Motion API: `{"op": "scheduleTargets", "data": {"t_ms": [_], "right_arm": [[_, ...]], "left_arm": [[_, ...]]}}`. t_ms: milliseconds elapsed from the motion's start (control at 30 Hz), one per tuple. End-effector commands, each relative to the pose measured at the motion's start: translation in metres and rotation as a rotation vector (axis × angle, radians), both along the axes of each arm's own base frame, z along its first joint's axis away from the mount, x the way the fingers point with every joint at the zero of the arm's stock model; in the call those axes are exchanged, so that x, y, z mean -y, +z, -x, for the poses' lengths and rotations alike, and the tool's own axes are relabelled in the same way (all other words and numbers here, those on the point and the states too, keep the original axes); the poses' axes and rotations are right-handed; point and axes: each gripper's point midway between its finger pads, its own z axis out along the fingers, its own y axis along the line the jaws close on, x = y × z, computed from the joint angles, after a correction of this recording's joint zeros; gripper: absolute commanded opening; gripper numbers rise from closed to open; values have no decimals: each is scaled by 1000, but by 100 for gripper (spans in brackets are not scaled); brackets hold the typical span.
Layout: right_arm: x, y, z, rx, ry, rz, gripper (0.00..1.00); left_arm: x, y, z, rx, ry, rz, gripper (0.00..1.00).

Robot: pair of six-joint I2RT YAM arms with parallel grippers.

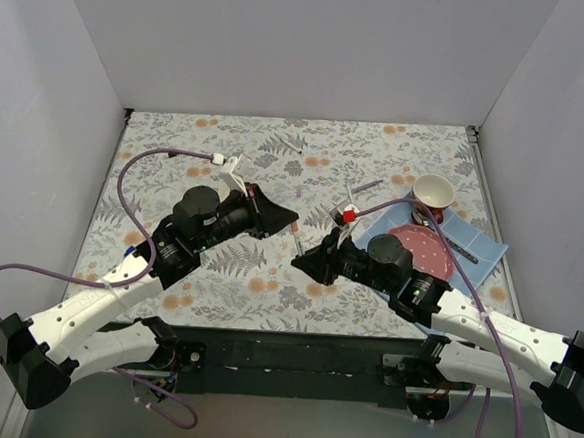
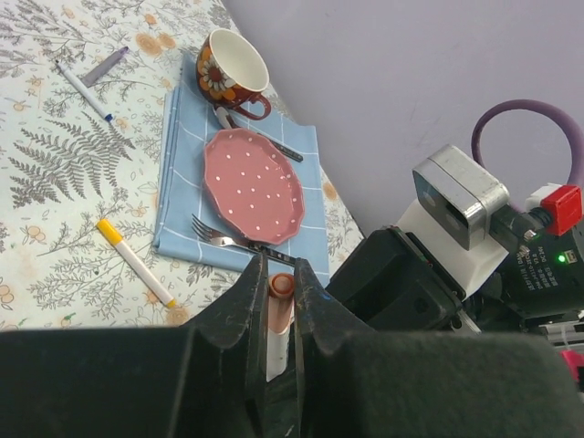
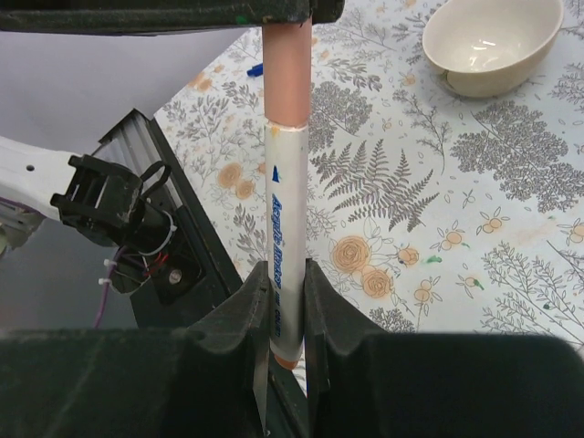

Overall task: Insert the pens into the pen caps
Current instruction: Push the cap all the way onto the barrel until it clicks

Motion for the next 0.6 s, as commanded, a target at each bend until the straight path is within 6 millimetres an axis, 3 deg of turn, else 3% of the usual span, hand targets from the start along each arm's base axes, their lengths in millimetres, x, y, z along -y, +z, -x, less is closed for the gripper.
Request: {"op": "scheduleTargets", "data": {"t_ms": [0, 400, 567], "right_arm": [[-6, 66, -20, 97, -74, -130, 1], [-11, 101, -48, 196, -164, -104, 1], [-12, 130, -45, 240, -140, -136, 1]], "left_arm": [[6, -20, 29, -99, -103, 40, 0], [11, -78, 39, -308, -114, 24, 0], [6, -87, 50, -275, -142, -1, 0]]}}
